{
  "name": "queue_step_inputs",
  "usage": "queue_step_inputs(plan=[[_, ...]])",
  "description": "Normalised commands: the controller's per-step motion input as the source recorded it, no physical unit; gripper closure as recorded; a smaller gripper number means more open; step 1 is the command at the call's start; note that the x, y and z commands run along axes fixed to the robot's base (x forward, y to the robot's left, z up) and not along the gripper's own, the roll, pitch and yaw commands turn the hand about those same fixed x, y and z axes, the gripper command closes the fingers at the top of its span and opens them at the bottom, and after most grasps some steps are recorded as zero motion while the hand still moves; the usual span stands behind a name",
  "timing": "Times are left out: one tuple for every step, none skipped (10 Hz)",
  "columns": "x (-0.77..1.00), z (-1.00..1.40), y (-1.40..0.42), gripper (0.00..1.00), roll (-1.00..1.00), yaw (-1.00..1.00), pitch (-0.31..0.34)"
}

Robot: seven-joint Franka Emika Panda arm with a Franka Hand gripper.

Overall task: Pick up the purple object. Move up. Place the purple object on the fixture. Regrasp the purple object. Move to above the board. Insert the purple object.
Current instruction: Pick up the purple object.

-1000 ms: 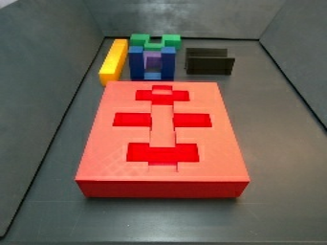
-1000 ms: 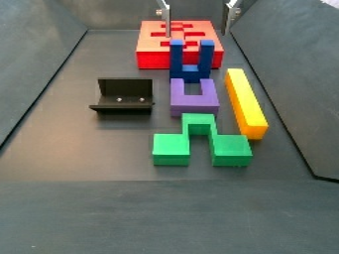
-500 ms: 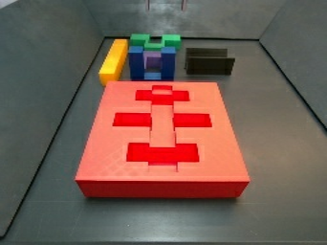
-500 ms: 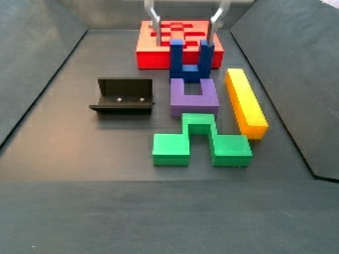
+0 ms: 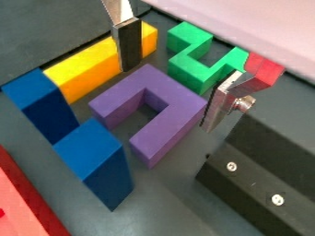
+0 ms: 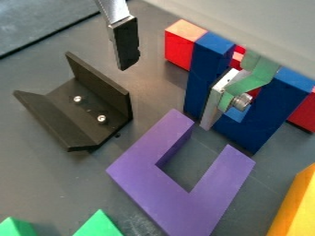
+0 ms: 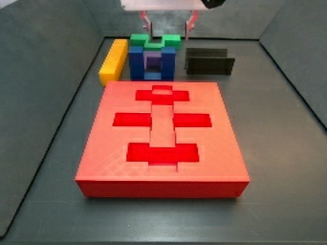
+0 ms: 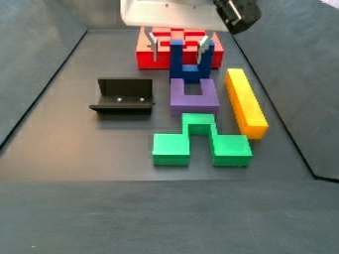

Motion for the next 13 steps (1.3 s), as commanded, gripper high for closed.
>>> queue_step_inputs(plan=[[0.00,-0.20,-0.25,0.00,0.00,0.00,-0.103],[-0.03,-0.13,-0.29,0.00,0.10,0.00,-0.034],[0.00,-0.21,-0.34,0.00,0.18,0.00,-0.060],[0.05,-0.25,-0.36,0.00,0.18,0.00,-0.094],[0.03,-0.17,-0.27,0.00,0.19,-0.01,-0.090],[0.07,-0.09,-0.11,0.00,0.24,-0.06,-0.071],[0.02,-0.04,0.00,0.00,0.24,-0.13,-0.046],[0.00,-0.02,0.15,0.00,0.19,-0.14,-0.036],[0.00,-0.11,0.14,0.00,0.15,-0.06,-0.059],[0.00,-0.16,0.15,0.00,0.09,0.00,-0.079],[0.00,-0.20,0.14,0.00,0.00,0.01,-0.099],[0.00,-0.26,0.11,0.00,-0.05,0.11,-0.133],[0.00,-0.25,0.07,0.00,-0.07,0.15,-0.147]])
